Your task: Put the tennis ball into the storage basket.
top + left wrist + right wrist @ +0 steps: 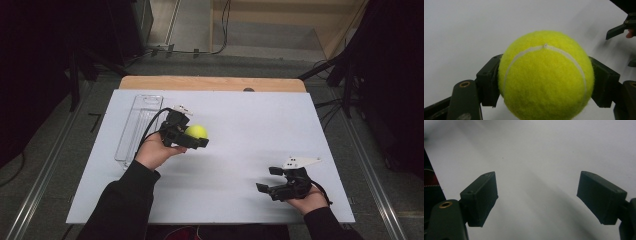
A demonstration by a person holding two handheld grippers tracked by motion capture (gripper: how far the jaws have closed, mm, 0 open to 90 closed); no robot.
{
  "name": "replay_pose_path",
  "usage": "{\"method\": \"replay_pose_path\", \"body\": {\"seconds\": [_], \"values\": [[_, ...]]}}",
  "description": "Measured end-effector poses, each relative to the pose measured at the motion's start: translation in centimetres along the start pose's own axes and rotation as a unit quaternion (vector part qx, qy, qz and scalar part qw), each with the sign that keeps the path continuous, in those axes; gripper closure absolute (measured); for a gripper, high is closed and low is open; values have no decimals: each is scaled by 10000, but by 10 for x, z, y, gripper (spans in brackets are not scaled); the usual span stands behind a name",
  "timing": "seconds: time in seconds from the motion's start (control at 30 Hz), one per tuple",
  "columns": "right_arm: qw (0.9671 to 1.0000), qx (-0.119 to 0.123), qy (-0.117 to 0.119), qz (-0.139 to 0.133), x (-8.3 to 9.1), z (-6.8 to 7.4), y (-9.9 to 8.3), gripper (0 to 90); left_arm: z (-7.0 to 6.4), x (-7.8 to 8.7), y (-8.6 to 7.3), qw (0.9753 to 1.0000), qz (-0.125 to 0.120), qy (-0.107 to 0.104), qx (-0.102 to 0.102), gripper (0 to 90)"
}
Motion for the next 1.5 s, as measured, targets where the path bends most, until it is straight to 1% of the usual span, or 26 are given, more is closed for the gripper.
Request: {"method": "replay_pose_path", "body": {"seconds": [0.03, 0.17, 0.23, 0.33, 0.4, 0.47, 0.7, 0.83, 0.97, 1.1, 1.2, 1.33, 1.43, 1.5], "values": [[10000, 1, 0, 5, 0, 0, 0, 149, 1, 2, 0, 10000, 19, 30, -15, 257], [10000, -3, 0, 14, 0, 0, 0, 149, 5, 5, -1, 10000, -13, 44, 66, 257], [10000, -14, -5, 9, 0, 0, 0, 149, 7, 7, -1, 10000, 14, 56, 63, 257], [10000, 4, -8, -4, 0, 0, 0, 149, 10, 10, -1, 9999, -40, 81, 124, 257], [10000, -9, -6, -2, 0, 0, 0, 149, 12, 12, -1, 9999, -33, 94, 120, 257], [10000, 9, -4, 2, 0, 0, 0, 149, 13, 13, -2, 9998, -51, 101, 165, 257], [10000, 9, 1, 2, 0, 0, 0, 149, 18, 18, -3, 9997, -57, 134, 212, 257], [10000, -12, -7, 20, 0, 0, 0, 149, 22, 21, -4, 9996, -32, 195, 207, 257], [10000, -3, -8, 5, 0, 0, 0, 149, 26, 24, -4, 9994, -76, 217, 277, 257], [10000, 4, -2, 3, 0, 0, 0, 149, 30, 28, -6, 9992, -80, 268, 302, 257], [10000, 5, -2, 5, 0, 0, 0, 149, 33, 32, -6, 9990, -112, 250, 346, 257], [10000, -11, -4, 13, 0, 0, 0, 149, 36, 36, -6, 9987, -161, 279, 391, 257], [10000, -15, -1, 15, 0, 0, 0, 149, 40, 39, -7, 9985, -172, 318, 417, 257], [10000, 0, -3, 4, 0, 0, 0, 148, 43, 42, -8, 9982, -172, 381, 438, 257]]}}
Point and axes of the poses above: each handheld gripper's, and its own axes: x roughly backward along the jaws, y roughly out of its top, z roughly to its left, the point moved 10 cm from there along -x, roughly forward along the jaws, and after that the axes turned 8 degrees about -y, right-handed, at the moved point
